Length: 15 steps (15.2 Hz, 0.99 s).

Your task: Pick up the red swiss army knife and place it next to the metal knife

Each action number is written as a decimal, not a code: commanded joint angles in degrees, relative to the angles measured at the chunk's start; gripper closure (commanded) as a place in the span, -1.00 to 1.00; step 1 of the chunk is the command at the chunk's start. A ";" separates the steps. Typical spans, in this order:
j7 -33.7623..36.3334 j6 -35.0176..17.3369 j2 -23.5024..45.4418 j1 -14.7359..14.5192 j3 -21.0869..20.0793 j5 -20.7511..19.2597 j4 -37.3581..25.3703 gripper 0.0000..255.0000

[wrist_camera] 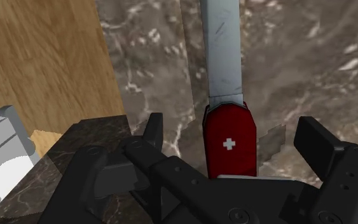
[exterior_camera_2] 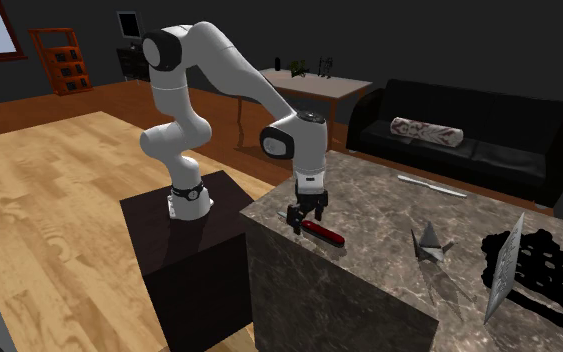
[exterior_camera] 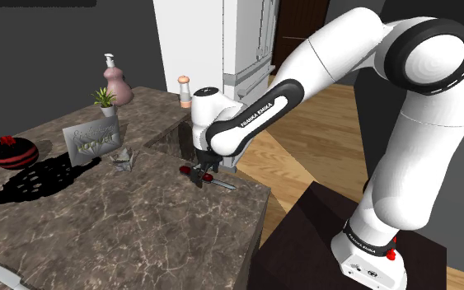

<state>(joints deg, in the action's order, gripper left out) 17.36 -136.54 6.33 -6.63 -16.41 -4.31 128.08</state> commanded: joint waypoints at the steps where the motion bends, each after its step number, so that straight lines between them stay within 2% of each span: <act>1: 0.00 0.00 0.00 0.00 0.00 0.00 0.00 -1.00; 2: 0.00 0.00 0.00 0.00 0.00 0.00 0.00 1.00; 11: 0.01 -0.01 0.01 0.02 -0.03 -0.01 0.00 1.00; 15: -0.72 2.90 -1.99 0.15 -0.18 0.96 -1.02 1.00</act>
<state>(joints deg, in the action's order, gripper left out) 16.93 -134.34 5.07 -6.56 -16.59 -3.69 127.04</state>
